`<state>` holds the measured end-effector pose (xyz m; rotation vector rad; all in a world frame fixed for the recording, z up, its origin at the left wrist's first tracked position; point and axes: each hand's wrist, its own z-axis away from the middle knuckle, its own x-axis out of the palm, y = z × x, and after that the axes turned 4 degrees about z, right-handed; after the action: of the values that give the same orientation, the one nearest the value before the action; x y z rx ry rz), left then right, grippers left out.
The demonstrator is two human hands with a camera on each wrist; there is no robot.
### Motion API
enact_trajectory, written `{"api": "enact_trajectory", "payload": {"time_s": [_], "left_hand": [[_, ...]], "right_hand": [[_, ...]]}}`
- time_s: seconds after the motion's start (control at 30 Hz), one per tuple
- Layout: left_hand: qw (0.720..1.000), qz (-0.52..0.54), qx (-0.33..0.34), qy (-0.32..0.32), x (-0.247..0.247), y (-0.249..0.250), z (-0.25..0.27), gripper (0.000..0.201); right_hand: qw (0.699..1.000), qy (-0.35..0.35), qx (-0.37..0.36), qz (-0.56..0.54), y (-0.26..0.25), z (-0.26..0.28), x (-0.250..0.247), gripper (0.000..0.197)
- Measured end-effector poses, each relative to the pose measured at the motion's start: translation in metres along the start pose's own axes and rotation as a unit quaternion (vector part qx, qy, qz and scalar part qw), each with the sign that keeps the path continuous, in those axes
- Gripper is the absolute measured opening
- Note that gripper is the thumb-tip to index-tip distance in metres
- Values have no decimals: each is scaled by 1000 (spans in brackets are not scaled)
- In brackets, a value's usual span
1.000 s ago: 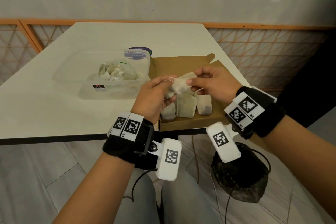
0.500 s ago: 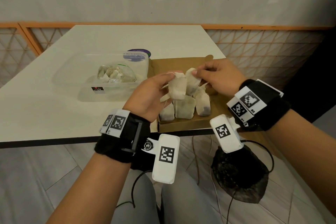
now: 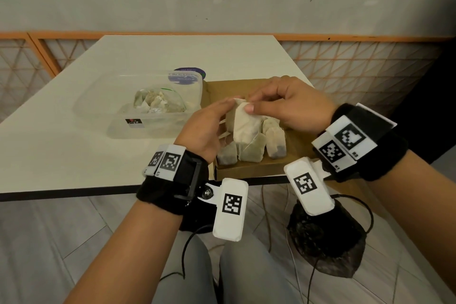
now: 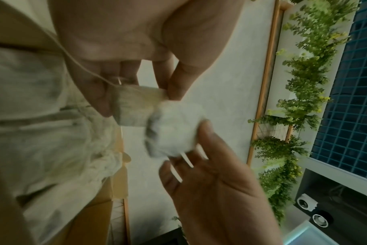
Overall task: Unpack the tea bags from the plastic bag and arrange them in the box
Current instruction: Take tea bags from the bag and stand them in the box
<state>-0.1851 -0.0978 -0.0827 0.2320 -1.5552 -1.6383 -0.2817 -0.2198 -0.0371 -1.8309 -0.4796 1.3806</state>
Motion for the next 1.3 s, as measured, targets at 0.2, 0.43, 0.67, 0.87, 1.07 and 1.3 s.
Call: {"api": "enact_trajectory", "payload": {"time_s": [0.2,0.43,0.67,0.87,1.07,1.3], "left_hand": [[1000,-15,22,7,5,0,6,20],[978,-129,155,52,10,-8,8,12],[989,-45,138,23,15,-6,6,9],[995,-25,98,25,-2,1,6,9],[989,-121,91,8,-10,6,8,14],[928,-325,180,-4,-5,3,9,17]], "right_hand": [[999,33,30,26,3,-7,7,16],[993,93,74,-19,3,-11,5,11],[987,50,66,-139,-9,-9,4,18],[994,86,20,61,5,-10,-12,16],[978,108,11,176,15,-18,-9,9],[981,32,-14,192,4,-25,-11,6]]}}
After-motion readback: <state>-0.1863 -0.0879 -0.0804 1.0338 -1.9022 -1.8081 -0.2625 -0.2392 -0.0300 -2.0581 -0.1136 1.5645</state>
